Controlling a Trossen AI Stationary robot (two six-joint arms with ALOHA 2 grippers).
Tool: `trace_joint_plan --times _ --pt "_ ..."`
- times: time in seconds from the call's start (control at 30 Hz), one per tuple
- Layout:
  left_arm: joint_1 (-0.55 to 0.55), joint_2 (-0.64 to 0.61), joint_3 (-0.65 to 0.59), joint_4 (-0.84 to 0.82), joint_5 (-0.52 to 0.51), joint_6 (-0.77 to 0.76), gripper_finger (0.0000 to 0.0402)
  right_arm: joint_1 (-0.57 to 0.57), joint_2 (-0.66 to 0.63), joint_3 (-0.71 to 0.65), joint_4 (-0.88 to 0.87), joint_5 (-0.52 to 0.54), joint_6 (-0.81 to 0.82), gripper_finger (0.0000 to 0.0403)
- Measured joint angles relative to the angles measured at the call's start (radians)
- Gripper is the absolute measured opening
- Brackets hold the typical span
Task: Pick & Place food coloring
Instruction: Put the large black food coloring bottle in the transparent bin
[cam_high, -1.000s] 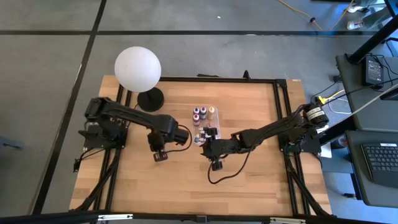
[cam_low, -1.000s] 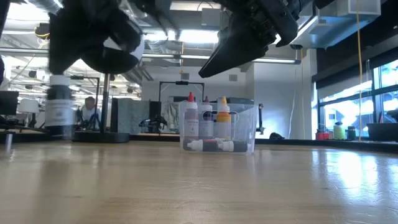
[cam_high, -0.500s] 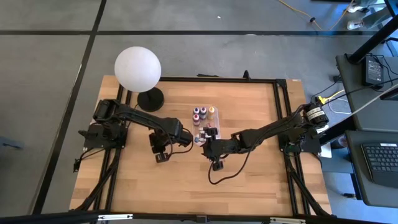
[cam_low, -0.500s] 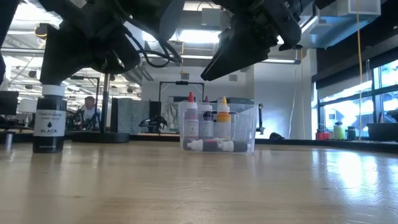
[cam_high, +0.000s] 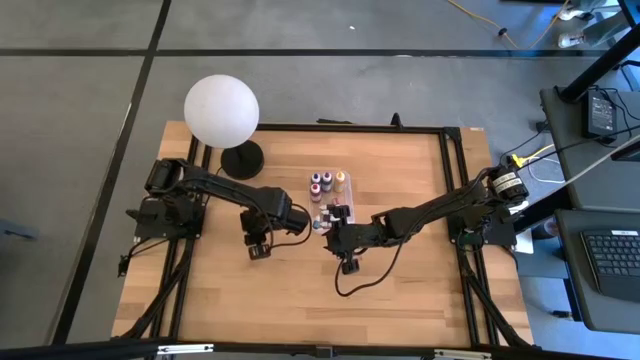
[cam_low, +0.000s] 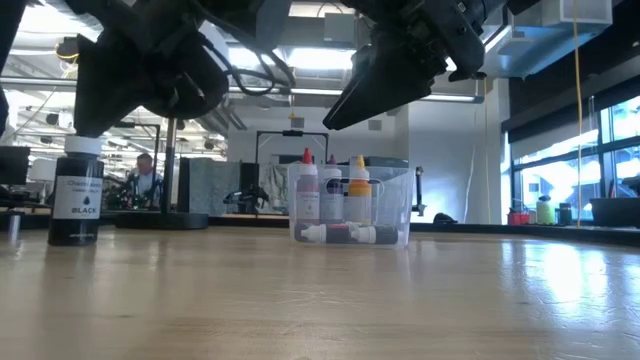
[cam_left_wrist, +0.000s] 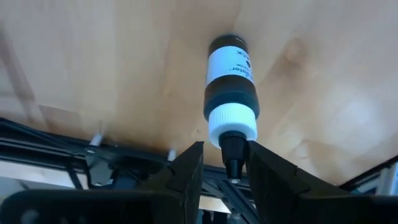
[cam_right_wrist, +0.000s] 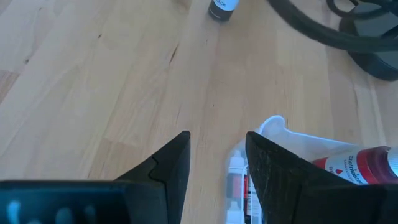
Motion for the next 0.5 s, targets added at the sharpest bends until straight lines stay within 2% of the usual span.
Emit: trace_joint_plan --times 0.23,0.33,0.5 --pt "0.0 -0.001 0.0 -0.003 -0.032 -0.001 0.0123 0.0 0.0 0.0 -0.001 0.0 0.002 0.0158" --pt "0.0 -0.021 0.0 -0.008 -0.071 -0.012 0.0137 0.0 0.0 0.0 -0.001 0.0 0.001 0.0158" --pt "0.0 -0.072 0.0 -0.007 -0.079 -0.057 0.017 0.0 0.0 0.0 -0.001 0.0 0.003 0.0158"
